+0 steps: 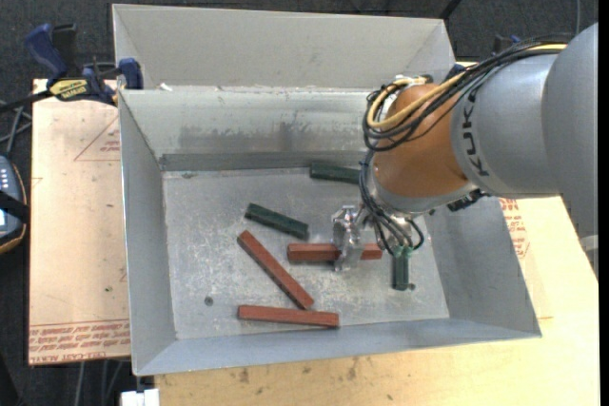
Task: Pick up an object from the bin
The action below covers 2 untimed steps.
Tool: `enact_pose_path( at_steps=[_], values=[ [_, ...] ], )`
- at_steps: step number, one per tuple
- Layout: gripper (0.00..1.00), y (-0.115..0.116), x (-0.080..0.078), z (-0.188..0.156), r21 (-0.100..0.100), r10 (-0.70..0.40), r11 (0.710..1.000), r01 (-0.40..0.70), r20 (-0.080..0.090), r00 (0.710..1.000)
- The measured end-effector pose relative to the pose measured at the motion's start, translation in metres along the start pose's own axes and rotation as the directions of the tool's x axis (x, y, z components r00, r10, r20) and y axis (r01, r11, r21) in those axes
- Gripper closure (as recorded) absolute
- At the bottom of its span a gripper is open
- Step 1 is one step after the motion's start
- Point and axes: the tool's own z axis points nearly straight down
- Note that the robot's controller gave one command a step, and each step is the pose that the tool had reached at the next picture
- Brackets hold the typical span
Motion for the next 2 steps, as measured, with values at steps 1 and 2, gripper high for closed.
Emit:
enact_pose_path(
  at_steps=[1,2],
  values=[
    [1.00,0.000,0.002,-0.020,0.000,0.000,1.000,0.000,-0.005,1.000],
    [1.00,0.000,-0.001,-0.036,0.000,-0.001,1.000,0.001,0.004,1.000]
  ],
)
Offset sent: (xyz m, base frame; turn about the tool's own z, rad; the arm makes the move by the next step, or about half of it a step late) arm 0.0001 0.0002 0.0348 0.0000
